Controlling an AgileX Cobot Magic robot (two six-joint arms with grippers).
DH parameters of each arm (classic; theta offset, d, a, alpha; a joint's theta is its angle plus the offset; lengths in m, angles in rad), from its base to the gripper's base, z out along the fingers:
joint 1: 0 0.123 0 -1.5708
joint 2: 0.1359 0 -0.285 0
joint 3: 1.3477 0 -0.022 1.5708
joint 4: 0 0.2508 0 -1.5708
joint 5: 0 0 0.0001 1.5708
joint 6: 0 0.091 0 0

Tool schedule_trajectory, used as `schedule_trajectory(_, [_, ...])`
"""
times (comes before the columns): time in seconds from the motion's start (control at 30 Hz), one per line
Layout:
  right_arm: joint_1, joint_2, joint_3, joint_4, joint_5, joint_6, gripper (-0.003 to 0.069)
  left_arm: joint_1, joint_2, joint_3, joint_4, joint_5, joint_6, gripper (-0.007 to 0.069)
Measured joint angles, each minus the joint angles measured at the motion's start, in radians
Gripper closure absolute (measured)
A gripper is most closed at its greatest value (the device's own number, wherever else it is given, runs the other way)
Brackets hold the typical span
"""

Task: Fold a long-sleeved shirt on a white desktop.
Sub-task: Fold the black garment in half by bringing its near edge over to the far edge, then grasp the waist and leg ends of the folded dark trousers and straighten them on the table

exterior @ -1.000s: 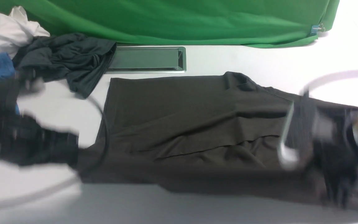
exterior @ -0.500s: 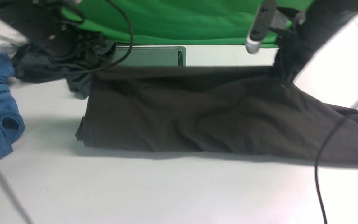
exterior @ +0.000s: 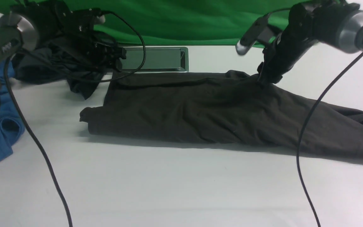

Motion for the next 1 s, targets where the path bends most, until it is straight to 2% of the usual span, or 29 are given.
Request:
schedule_trajectory(0.1, [-0.008, -0.067, 0.000, -0.001, 0.006, 0.085, 0.0186, 0.001, -0.056, -0.001, 0.015, 0.093, 0.015, -0.0025])
schedule_trajectory(0.17, [-0.018, -0.144, -0.002, 0.001, 0.004, 0.184, 0.0140, 0.005, -0.108, -0.001, 0.036, 0.167, 0.025, -0.0054])
schedule_trajectory(0.27, [-0.033, -0.246, -0.008, 0.004, 0.001, 0.284, 0.0124, 0.021, -0.168, -0.002, 0.046, 0.260, 0.028, -0.0066])
schedule_trajectory(0.33, [-0.051, -0.349, -0.014, 0.004, 0.032, 0.335, 0.0143, 0.047, -0.220, 0.004, 0.035, 0.356, 0.028, -0.0069])
schedule_trajectory(0.6, [-0.064, -0.498, 0.074, 0.010, 0.185, 0.447, 0.0291, 0.059, -0.278, 0.243, -0.008, 0.396, -0.052, -0.0069])
schedule_trajectory(0.77, [-0.061, -0.538, 0.266, 0.023, 0.196, 0.475, 0.0292, 0.059, -0.274, 0.395, -0.052, 0.330, -0.094, -0.0069])
schedule_trajectory(1.0, [-0.031, -0.568, 0.473, 0.029, 0.163, 0.479, 0.0278, 0.059, -0.266, 0.413, -0.116, 0.194, -0.101, -0.0069])
